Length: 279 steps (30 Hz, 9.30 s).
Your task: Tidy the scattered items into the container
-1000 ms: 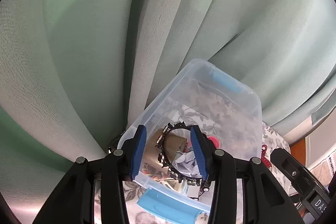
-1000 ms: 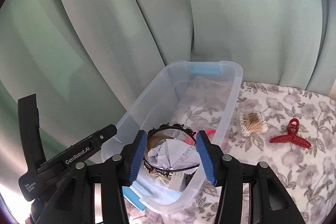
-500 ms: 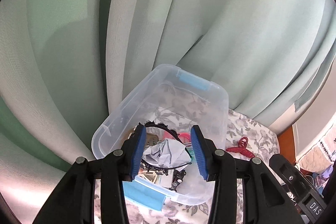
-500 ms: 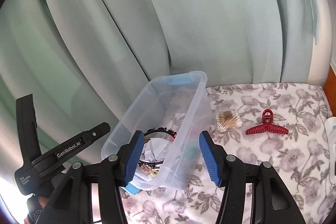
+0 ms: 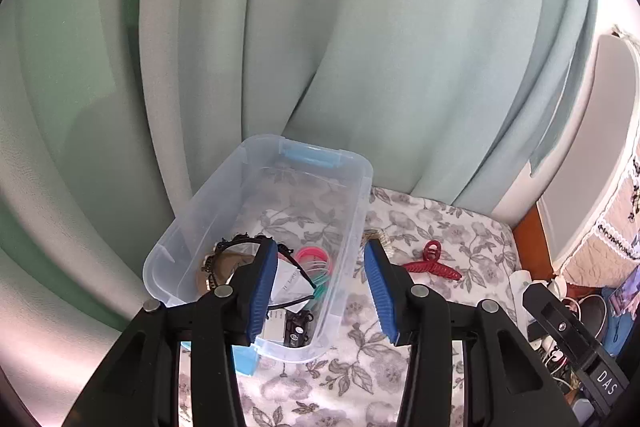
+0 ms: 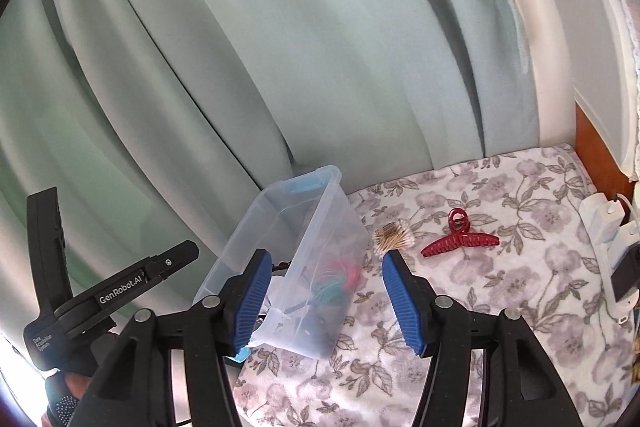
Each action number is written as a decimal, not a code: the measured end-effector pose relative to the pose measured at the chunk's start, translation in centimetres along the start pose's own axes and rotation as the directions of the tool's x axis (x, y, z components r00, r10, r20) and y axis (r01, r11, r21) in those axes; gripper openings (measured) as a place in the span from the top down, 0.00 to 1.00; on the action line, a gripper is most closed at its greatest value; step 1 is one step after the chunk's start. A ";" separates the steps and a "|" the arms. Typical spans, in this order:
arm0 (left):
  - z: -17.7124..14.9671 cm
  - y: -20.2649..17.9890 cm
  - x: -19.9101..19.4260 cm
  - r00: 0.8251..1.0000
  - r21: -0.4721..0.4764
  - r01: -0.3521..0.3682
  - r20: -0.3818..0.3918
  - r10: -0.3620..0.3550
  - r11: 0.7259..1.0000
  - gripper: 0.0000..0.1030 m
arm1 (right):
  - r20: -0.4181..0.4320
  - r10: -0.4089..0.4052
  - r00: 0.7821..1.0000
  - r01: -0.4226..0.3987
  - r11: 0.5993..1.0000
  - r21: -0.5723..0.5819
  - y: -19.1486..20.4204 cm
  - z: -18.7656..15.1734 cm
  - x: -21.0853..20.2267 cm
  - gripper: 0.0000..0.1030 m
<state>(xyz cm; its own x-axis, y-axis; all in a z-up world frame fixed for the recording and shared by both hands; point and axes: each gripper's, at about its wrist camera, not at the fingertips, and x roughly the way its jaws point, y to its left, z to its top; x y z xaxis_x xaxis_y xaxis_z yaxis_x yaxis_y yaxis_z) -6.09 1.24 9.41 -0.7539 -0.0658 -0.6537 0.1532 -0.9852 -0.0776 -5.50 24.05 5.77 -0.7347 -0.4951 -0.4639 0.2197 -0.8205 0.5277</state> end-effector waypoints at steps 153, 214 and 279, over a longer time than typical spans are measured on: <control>-7.1 -12.7 21.5 0.980 0.424 0.020 -0.187 0.067 0.905 0.48 | -0.334 -0.217 0.917 0.304 0.923 0.236 -19.4 -4.8 6.4 0.63; -10.3 -11.1 16.2 0.945 0.381 0.067 -0.319 0.064 0.922 0.53 | -0.155 -0.164 0.974 0.206 0.925 0.320 -15.5 -3.4 -0.3 0.64; -0.4 10.5 3.6 0.994 -0.091 0.089 0.074 -0.083 0.992 0.53 | -0.079 -0.078 0.994 0.067 0.988 -0.140 6.8 -0.2 2.5 0.64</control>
<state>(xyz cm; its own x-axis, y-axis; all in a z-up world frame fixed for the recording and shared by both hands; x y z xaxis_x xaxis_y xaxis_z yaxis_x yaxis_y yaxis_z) -6.97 -9.23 5.89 -0.8094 0.0043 -0.5872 0.1430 -0.9684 -0.2042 -5.70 17.17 8.02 -0.6968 -0.4501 -0.5584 0.2575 -0.8836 0.3910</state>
